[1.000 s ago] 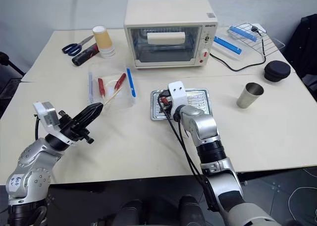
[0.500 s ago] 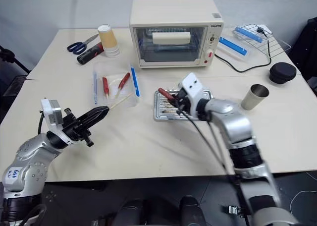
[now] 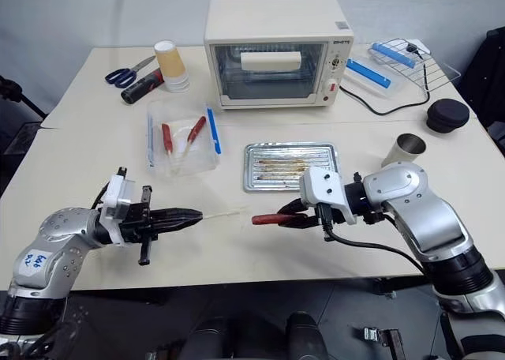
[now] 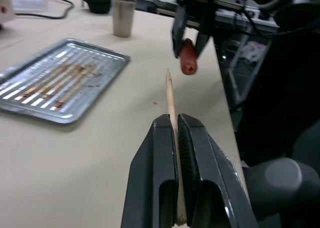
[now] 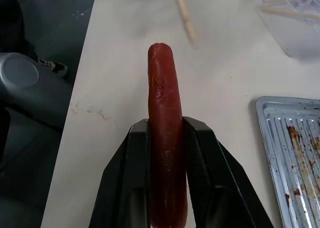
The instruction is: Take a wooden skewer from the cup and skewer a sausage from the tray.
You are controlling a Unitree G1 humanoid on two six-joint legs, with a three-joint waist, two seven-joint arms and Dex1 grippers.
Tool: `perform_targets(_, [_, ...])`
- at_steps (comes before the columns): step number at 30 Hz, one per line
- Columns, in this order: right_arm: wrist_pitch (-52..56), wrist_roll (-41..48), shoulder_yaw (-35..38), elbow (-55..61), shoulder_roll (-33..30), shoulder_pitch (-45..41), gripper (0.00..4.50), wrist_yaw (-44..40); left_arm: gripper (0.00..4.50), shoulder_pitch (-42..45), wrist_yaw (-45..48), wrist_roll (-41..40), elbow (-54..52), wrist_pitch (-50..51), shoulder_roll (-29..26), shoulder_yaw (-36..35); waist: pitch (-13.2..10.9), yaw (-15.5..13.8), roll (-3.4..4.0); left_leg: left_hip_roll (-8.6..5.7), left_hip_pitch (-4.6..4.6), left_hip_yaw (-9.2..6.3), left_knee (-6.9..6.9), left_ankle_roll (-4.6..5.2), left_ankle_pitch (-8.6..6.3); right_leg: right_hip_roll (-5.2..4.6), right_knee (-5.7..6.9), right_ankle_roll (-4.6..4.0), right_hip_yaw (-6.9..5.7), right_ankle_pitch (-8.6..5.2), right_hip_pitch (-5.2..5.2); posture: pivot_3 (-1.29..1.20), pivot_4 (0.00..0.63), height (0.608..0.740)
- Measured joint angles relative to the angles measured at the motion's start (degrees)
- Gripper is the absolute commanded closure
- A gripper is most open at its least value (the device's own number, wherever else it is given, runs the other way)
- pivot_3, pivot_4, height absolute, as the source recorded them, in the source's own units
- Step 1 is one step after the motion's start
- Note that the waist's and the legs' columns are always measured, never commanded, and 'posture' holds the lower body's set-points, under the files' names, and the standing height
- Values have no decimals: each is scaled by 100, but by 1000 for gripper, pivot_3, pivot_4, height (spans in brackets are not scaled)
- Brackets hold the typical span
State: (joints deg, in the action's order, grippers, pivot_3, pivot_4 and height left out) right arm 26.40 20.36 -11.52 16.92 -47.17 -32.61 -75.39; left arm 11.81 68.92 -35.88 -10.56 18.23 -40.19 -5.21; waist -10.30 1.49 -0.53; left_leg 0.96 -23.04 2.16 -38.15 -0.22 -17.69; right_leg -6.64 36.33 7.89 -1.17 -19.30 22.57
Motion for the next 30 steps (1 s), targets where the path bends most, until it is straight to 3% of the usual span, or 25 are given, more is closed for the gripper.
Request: perform_targets(30, [-173,-124,-124,-376,-112,-15,3595,-61,4500,19,59,19,-52,119,21,131,0,-3,0,-3,0,-2,-12,0,0,0,11,0,0,0,-1,0,150,740])
